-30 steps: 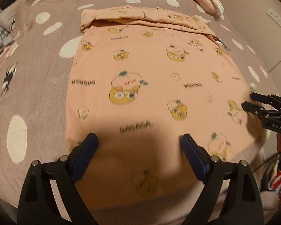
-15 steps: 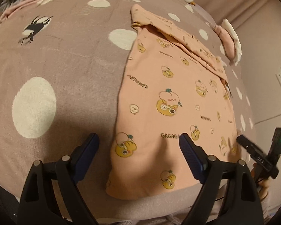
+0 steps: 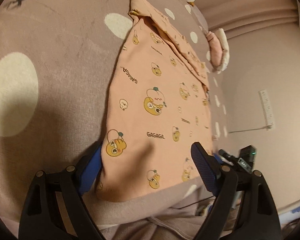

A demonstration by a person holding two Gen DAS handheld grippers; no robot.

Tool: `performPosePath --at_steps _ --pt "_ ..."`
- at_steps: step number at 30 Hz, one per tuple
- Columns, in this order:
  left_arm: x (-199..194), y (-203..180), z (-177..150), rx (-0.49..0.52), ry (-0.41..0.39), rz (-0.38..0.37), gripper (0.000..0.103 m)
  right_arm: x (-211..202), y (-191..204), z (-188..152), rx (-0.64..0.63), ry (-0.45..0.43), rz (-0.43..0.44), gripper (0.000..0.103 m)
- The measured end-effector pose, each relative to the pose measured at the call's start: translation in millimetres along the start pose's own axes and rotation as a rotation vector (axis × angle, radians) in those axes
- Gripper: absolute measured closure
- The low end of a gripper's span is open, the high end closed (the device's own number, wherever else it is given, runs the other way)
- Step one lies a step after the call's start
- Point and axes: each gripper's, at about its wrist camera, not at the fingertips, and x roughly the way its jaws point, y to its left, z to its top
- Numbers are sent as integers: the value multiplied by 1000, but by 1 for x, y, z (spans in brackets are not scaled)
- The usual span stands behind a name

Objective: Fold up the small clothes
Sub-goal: 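Grasp the shirt hem with the left gripper while the right gripper grasps it too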

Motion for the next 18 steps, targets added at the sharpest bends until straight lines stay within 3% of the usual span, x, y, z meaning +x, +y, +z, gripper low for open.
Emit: performPosePath --at_steps 3,7,13,18 --pt "2 7 4 -33 28 -73 17 2 -12 -3 68 30 123 36" --pt "10 6 13 -47 32 -117 17 12 -6 3 65 40 164 36" --pt "26 -3 42 -31 47 -110 17 30 10 22 48 36 202 36" --pt "30 -11 42 -1 44 -76 22 32 13 35 23 44 203 36"
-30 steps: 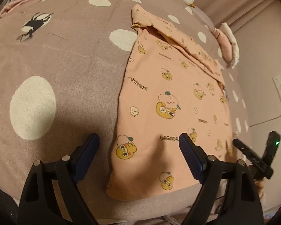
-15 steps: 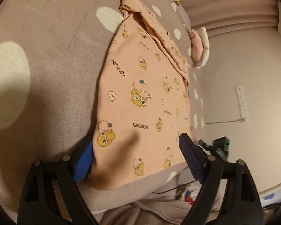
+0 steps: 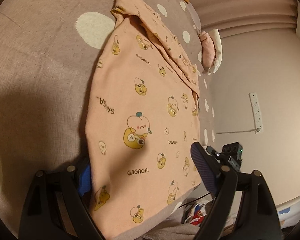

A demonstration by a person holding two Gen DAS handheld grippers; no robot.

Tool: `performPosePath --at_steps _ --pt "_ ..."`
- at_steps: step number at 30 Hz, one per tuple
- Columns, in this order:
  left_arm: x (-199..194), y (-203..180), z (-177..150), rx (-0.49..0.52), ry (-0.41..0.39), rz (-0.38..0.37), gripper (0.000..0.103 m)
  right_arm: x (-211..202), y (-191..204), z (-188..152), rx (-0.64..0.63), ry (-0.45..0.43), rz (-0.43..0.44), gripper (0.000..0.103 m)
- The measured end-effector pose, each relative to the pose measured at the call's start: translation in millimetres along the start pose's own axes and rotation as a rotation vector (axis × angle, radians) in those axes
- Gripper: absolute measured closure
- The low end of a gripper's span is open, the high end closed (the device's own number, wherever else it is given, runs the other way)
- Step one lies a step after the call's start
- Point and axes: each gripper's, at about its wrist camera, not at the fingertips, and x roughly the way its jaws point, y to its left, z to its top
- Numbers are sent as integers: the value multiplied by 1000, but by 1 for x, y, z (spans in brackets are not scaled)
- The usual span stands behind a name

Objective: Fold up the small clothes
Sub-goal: 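Grasp the shirt hem with the left gripper while the right gripper grasps it too, then lift the hem with both grippers and fold it toward the collar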

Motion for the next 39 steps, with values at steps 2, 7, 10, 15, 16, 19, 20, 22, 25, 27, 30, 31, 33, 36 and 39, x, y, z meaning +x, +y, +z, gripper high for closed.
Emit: performPosePath --at_steps 2,7,10,15,16,19,20,22,25,27,30,31,33,36,39 --pt "-1 2 -6 6 9 22 33 0 2 -2 -15 11 -4 36" --pt "-12 16 -24 -27 19 -3 43 -4 -4 -9 -7 39 16 36" --pt "-17 20 -34 -43 30 -21 44 -7 -8 -17 9 53 29 36" --pt "-15 22 -35 -56 31 -21 55 -8 -8 -27 9 63 41 36" --pt "-13 22 -33 -61 32 -18 59 -6 -8 -27 9 62 40 36" --pt "-9 20 -30 -63 35 13 73 0 -4 -24 -1 63 21 47" --pt "-8 20 -29 -64 34 25 80 2 -3 -22 -13 65 -1 57" --pt "-8 23 -30 -82 27 41 89 4 -4 -22 -22 69 -26 72" --pt "-13 33 -35 -124 18 34 98 1 -9 -23 -28 63 -50 92" --pt "-18 37 -40 -142 8 9 98 -2 -10 -26 -37 58 -44 95" --pt "-19 34 -41 -144 6 -56 99 -7 -8 -31 -51 43 13 96" --pt "-19 33 -41 -147 3 -91 99 -8 -6 -31 -52 32 49 96" --pt "-21 27 -36 -140 -11 -143 99 -10 -2 -30 -51 9 104 96" --pt "-22 16 -29 -130 -30 -216 99 -15 5 -24 -51 -21 176 96" --pt "-23 5 -22 -116 -48 -307 99 -20 11 -19 -58 -46 232 96"
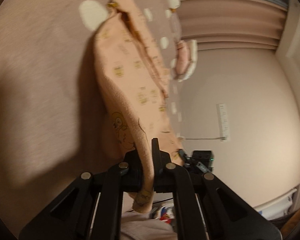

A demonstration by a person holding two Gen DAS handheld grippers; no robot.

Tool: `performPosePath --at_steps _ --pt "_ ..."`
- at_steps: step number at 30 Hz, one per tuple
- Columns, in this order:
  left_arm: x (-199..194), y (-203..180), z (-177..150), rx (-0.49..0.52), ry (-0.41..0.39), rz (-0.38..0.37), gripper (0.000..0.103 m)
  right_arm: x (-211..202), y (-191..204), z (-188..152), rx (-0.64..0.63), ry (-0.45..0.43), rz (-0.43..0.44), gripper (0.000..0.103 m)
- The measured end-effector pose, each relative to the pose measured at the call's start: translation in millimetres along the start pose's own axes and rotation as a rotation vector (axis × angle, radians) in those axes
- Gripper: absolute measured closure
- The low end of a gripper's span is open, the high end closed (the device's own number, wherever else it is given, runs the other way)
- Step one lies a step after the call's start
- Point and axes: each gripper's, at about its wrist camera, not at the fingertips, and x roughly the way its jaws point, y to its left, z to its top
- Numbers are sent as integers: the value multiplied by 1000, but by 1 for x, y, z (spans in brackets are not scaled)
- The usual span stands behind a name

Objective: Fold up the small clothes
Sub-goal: 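Lift the hem with both grippers and fold it toward the collar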

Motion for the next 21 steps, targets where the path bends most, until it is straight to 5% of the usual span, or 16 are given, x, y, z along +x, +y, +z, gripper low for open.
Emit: performPosePath --at_steps 15,21 --pt "11 -31 33 51 -59 -122 100 2 21 28 -19 -93 162 96" --pt "13 -56 54 124 -86 -99 100 0 40 49 -66 -145 207 96"
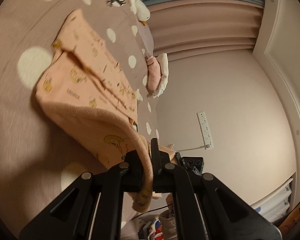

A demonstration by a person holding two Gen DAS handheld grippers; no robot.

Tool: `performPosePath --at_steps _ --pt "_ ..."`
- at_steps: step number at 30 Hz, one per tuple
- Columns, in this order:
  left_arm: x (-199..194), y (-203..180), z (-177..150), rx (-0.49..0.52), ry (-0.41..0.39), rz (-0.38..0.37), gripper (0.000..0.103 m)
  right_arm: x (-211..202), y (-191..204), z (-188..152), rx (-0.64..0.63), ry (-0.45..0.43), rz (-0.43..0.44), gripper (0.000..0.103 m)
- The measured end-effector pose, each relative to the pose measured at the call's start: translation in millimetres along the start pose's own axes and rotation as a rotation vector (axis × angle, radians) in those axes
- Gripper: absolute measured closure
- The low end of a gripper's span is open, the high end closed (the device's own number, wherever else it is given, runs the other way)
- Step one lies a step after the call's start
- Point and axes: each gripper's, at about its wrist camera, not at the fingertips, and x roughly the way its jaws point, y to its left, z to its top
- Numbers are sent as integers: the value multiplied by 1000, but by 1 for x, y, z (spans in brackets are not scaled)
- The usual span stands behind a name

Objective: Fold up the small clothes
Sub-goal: 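Lift the hem with both grippers and fold it toward the collar, then lay the folded hem down and open both grippers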

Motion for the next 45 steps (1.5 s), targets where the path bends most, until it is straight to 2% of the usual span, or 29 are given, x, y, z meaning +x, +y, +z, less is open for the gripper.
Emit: performPosePath --at_steps 5,9,13,19,27,31,37,42,43,45 --pt "14 -11 20 43 -2 23 100 9 12 21 -52 -19 12 96" --pt "22 -16 40 60 -19 10 100 14 15 42 -78 -50 25 96" --pt "28 -23 64 78 -53 5 100 18 17 63 -104 -75 16 96" --pt "37 -23 103 90 -106 22 100 31 6 96 -75 -110 -29 96" --pt "56 -3 155 76 -172 103 100 59 -23 138 17 -131 -173 96" --pt "68 18 170 40 -163 158 100 78 -45 154 89 -87 -253 96" --pt "89 55 191 -30 -125 290 100 97 -80 164 196 -15 -381 96" --pt "89 78 212 -110 -174 361 99 89 -116 178 375 -93 -365 96" --pt "90 83 216 -138 -185 383 95 88 -121 180 400 -105 -363 96" --pt "94 97 222 -208 -163 383 72 88 -135 180 456 -110 -383 96"
